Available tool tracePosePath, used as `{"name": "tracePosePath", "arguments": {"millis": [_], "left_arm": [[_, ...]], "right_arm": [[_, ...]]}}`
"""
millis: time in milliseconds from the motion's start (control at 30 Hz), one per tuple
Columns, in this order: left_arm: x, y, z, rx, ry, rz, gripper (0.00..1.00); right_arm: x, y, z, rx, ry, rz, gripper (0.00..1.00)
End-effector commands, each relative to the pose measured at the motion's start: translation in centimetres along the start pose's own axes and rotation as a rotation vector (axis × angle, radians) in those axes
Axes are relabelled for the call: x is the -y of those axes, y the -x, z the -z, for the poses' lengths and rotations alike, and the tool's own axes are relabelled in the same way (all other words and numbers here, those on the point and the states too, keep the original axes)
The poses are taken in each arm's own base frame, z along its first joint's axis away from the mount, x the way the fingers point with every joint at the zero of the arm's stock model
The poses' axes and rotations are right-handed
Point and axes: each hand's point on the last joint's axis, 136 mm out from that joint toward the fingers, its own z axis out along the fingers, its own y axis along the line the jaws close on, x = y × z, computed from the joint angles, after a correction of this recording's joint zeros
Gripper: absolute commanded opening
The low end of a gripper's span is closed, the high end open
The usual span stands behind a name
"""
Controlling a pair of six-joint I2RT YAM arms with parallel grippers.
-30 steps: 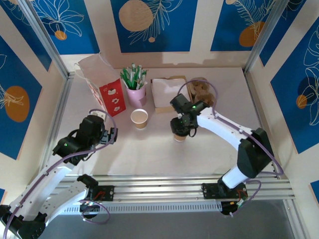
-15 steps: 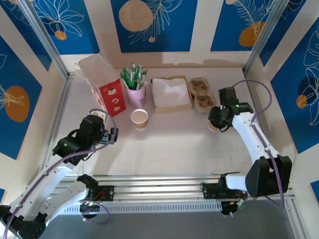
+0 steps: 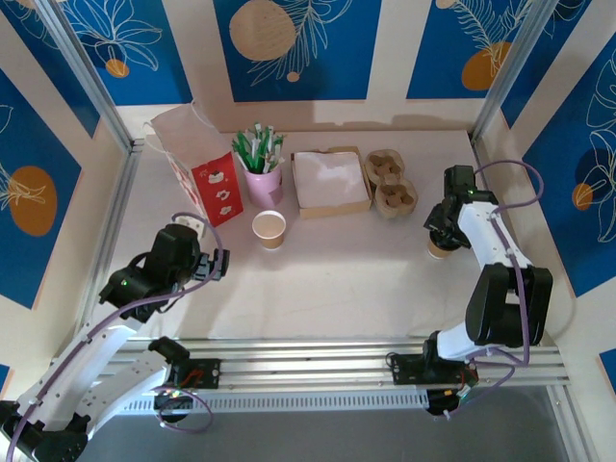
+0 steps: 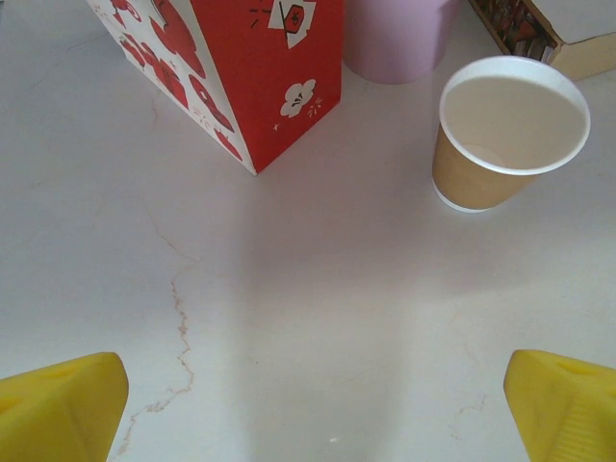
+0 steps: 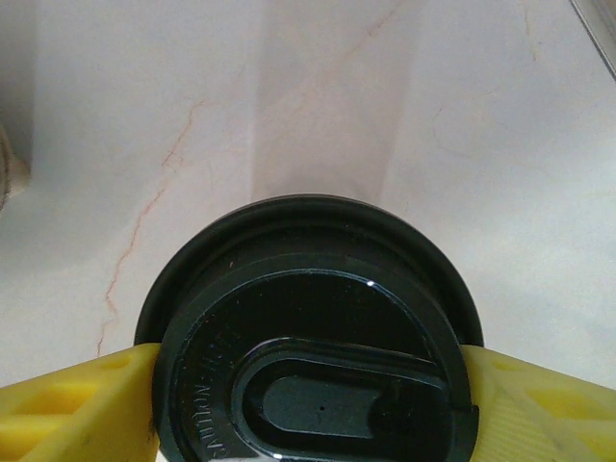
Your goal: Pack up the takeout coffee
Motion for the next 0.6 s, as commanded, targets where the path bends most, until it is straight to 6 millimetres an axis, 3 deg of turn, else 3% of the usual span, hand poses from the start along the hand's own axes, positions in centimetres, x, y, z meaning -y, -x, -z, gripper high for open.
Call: {"name": "tracePosePath", "arguments": {"millis": [0,233,400,467,567], "left_arm": [[-0.2,0.1,0.2,0.013,-0.005,0.011,1.00],[-0.1,0.0,0.0,0.004,-0.006,0.008,1.00],[-0.1,0.0,0.0,0.005,-0.003,0.007,1.00],[-0.1,0.1,-0.1,0.007,-0.002,0.008,1.00],[-0.2,0.1,-0.1,0.008,0.003,0.007,1.00]], "right_arm": [[0.5,1.0,0.5,0.019,-0.020,-0.035,0.75],[0.4,1.9,2.0,0.043,-0.007,-0.064,0.83],[0.2,3.0,4.4,0.107,0.028,-0.101,0.84],[-1.0,4.0,6.2,0.180,0.059,-0.074,0.82],[-5.1,5.3,8.7,0.253,0.184,0.019,0.79]]}}
